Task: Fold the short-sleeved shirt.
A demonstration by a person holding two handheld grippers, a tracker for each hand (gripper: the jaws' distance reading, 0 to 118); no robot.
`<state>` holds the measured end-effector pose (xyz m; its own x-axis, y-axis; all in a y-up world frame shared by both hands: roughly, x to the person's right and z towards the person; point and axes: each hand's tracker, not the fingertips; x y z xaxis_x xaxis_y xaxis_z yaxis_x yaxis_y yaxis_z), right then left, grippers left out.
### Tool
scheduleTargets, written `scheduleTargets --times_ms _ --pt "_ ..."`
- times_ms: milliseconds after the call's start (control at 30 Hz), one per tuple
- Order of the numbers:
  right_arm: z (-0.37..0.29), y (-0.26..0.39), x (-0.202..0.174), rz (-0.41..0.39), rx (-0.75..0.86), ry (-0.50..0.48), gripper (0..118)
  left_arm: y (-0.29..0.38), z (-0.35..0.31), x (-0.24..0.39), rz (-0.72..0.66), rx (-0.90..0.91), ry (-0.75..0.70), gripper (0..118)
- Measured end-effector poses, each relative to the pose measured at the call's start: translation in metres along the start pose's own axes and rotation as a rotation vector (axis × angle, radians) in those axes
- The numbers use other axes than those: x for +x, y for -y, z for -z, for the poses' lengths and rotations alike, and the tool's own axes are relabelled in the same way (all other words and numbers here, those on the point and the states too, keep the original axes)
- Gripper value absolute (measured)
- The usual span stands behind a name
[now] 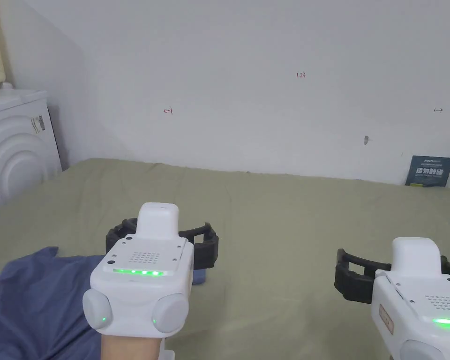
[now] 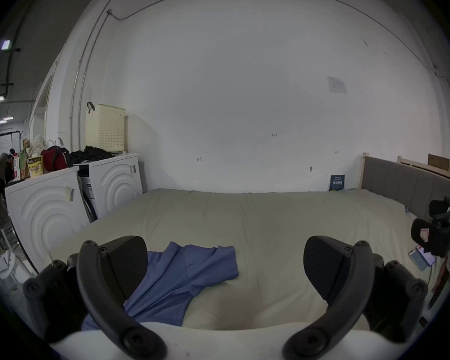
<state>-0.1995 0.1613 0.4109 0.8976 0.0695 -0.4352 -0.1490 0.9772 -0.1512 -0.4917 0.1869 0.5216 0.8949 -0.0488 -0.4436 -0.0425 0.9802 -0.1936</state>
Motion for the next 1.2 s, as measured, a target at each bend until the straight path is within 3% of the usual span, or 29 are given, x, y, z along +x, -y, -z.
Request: scheduleTargets --times_ms 33,67,100,133,167,233,367,500,667,767,1033,1200 --pt "0.000 -0.001 0.001 0.011 -0.006 -0.004 117 0.000 0.000 0.000 0.005 -0.002 -0.003 80" --pt "0.000 -0.002 0.002 0.015 -0.012 -0.018 102 0.001 0.001 0.000 0.010 -0.005 -0.012 34" --pt "-0.001 -0.002 0.002 0.022 0.003 -0.015 58 0.001 0.003 -0.001 0.017 -0.010 -0.004 0" --pt "0.000 -0.002 -0.001 0.017 0.009 0.013 1 0.002 0.005 -0.003 -0.019 -0.001 -0.006 0" --pt "0.001 -0.002 -0.004 -0.005 0.050 0.088 0 0.002 0.007 -0.004 -0.024 -0.012 0.054 0" --pt "0.001 0.000 -0.008 0.051 -0.026 -0.014 0 0.002 0.005 -0.006 -0.015 -0.037 0.029 0" --pt "0.001 0.005 -0.008 -0.020 -0.009 0.040 0 0.001 0.008 -0.003 -0.019 -0.047 0.052 0" --pt "0.004 0.005 -0.001 0.011 -0.034 0.044 0 0.003 0.013 -0.003 -0.029 -0.059 0.052 0" --pt "0.012 0.003 -0.006 -0.006 -0.052 0.044 0 0.005 0.015 -0.021 -0.067 -0.072 0.037 0" --pt "0.025 0.001 -0.025 0.006 -0.071 -0.018 0 0.006 0.008 -0.050 -0.085 -0.079 -0.019 0" --pt "0.050 -0.005 -0.136 -0.007 -0.064 -0.309 0 0.019 -0.039 -0.163 -0.097 -0.122 -0.304 0" --pt "0.059 -0.005 -0.172 -0.006 -0.075 -0.394 0 0.033 -0.070 -0.208 -0.093 -0.167 -0.387 0"
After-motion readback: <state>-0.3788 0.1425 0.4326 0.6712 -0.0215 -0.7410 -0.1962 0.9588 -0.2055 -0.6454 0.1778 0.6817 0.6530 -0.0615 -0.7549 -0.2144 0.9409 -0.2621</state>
